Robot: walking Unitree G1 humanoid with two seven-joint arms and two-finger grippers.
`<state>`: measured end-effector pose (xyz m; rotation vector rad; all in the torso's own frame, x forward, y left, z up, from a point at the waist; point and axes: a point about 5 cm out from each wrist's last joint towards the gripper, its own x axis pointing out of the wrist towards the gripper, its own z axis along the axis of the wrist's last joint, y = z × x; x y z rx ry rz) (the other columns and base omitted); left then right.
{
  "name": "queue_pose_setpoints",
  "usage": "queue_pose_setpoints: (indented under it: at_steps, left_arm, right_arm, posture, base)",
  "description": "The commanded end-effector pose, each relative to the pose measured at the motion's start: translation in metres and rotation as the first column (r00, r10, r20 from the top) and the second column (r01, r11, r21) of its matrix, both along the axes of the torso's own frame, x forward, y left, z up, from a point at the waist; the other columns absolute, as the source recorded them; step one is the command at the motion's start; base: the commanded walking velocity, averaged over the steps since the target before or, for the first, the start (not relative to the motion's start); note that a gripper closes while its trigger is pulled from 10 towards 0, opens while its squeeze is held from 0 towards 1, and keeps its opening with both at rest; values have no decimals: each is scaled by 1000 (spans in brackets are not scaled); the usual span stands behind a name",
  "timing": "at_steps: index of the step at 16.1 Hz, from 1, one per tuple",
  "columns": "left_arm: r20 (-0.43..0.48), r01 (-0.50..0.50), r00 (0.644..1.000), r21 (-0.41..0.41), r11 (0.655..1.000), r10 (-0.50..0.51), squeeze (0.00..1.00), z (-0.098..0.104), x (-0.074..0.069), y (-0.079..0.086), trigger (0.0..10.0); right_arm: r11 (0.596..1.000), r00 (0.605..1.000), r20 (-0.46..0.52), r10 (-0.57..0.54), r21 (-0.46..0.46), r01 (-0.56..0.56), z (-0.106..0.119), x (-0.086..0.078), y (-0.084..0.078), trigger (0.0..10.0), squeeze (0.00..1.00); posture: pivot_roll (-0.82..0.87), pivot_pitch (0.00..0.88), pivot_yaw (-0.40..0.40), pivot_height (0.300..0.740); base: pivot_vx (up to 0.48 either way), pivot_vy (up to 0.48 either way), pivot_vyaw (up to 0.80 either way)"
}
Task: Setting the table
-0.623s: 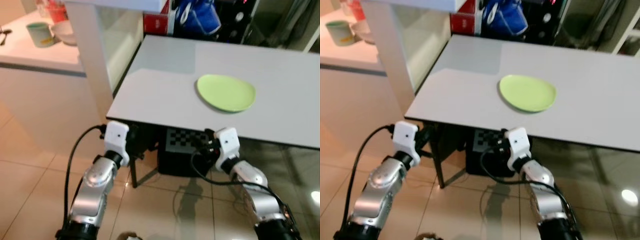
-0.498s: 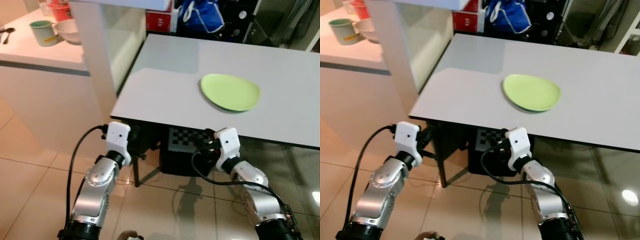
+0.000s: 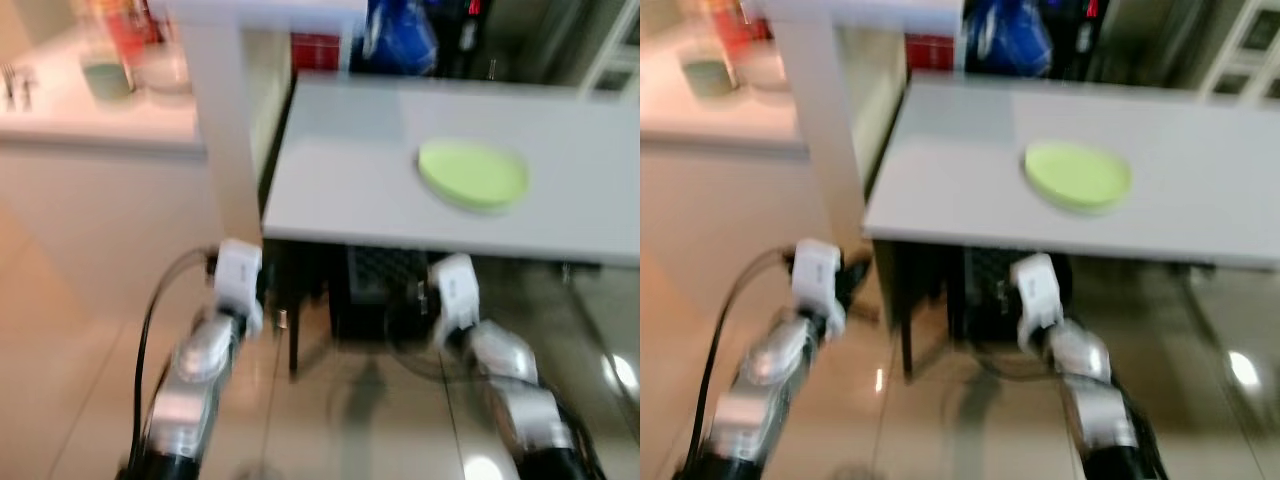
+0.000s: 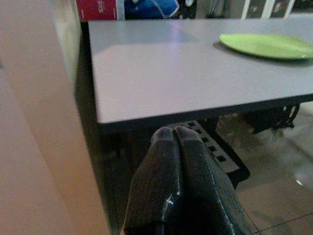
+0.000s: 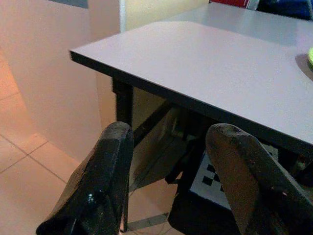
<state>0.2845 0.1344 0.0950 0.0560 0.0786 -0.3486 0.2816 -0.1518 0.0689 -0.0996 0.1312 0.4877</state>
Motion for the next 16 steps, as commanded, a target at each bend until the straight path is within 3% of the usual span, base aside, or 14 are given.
queue_pose_setpoints:
  at_steps: [1, 8, 13, 16]
  left_arm:
    - [-3, -19, 1000, 5, 1000, 19, 0, 2, 0, 8, 10000]
    - [-12, -22, 1000, 51, 998, 22, 0, 1, 1, 11, 10000]
    - [-12, -21, 1000, 62, 998, 22, 0, 1, 1, 11, 10000]
    - [-16, -29, 999, 90, 996, 31, 0, 0, 2, 13, 10000]
  right_arm:
    - [1000, 1000, 2, 16, 10, -16, 2, 0, 6, 10000, 0]
    - [1000, 1000, -8, 21, 21, -20, -2, -4, 9, 10000, 0]
    - [1000, 1000, -12, 20, 24, -19, -3, -6, 9, 10000, 0]
    - [999, 1000, -14, 23, 28, -23, -4, -5, 12, 10000, 0]
  posture:
    - [83, 0, -30, 740]
    - [80, 0, -20, 740]
    - [79, 0, -15, 740]
    - [82, 0, -15, 740]
  base:
    - [0, 480, 0]
    - [0, 472, 0]
    - [286, 385, 0]
    - [435, 81, 0]
